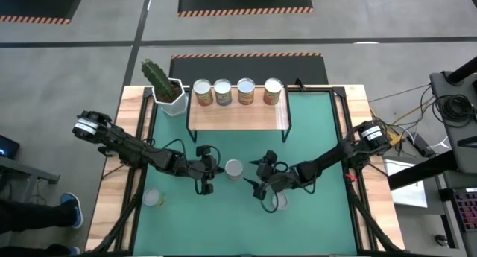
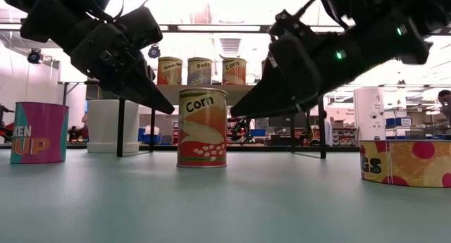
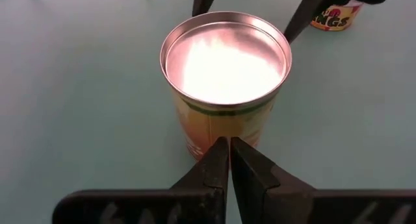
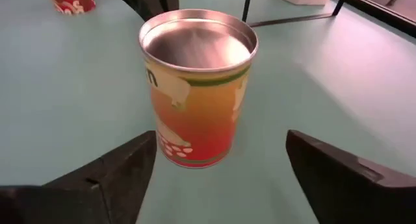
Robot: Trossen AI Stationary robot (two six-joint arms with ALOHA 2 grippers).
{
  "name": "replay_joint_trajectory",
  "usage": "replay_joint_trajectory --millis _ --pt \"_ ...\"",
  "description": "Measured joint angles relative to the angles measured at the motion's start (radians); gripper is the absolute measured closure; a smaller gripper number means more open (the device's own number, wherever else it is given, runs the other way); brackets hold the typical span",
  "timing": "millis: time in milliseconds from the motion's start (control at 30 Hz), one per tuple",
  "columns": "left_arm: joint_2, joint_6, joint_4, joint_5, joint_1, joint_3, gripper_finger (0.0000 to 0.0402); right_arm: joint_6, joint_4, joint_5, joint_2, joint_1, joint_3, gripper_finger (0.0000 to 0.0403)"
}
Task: Pick and place cans onto a shelf
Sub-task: Align the canned corn with the canned corn on the shelf
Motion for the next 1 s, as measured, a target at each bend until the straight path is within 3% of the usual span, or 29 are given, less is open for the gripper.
replay_joint_trajectory --millis 167,433,1000 --pt "0.000 0.006 0.002 -0.003 0.001 -0.001 0.0402 -0.036 0.204 0.002 0.101 -0.004 -0.026 0.0054" --pt "0.000 0.026 0.000 -0.053 0.002 -0.004 0.0402 -0.101 0.459 -0.004 0.233 -0.033 -0.015 0.0063" --pt "0.063 0.046 0.078 -0.052 0.004 -0.009 0.0402 -0.160 0.508 -0.181 0.270 -0.095 0.057 0.0072"
